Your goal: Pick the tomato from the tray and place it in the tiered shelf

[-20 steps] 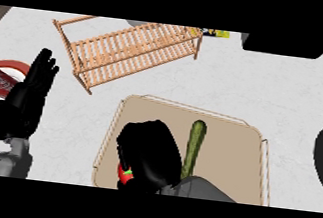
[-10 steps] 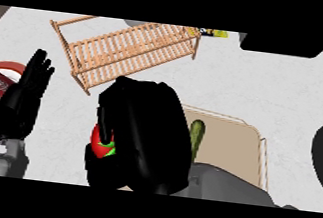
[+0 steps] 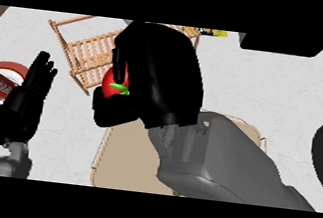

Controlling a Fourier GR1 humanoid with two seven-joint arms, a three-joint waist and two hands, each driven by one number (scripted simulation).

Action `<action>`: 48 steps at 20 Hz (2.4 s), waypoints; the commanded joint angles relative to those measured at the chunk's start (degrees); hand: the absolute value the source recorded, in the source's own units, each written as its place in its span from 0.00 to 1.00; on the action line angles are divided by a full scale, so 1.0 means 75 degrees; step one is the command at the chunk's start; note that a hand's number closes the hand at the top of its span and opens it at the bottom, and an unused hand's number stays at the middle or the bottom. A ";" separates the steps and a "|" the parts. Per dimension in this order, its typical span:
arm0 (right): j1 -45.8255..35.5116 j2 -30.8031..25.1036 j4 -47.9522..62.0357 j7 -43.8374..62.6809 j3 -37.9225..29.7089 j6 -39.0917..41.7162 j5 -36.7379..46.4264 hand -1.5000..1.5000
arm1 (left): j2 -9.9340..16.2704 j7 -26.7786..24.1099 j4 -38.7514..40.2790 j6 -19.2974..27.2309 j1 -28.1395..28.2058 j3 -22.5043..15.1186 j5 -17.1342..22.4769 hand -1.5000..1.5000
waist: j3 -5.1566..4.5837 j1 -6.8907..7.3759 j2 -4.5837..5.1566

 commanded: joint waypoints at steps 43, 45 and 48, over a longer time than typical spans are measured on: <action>-0.2892 0.0041 0.8550 -0.6973 -0.1822 -0.4235 -0.4664 0.00 | -0.0270 -0.0156 0.0305 -0.0197 -0.0394 0.0057 -0.0260 0.50 | -0.0002 0.0296 0.0109; -0.3038 0.0016 0.8496 -0.6998 -0.2322 -0.4336 -0.4633 0.00 | -0.0395 -0.0311 -0.0087 -0.0135 0.0219 -0.0119 -0.0378 0.50 | 0.0001 0.0166 0.0057; -0.3047 -0.0240 0.8624 -0.6897 -0.2616 -0.4552 -0.4694 0.00 | -0.0133 -0.0116 -0.0267 -0.0472 0.0349 0.0073 -0.0098 0.50 | 0.0002 0.0140 0.0046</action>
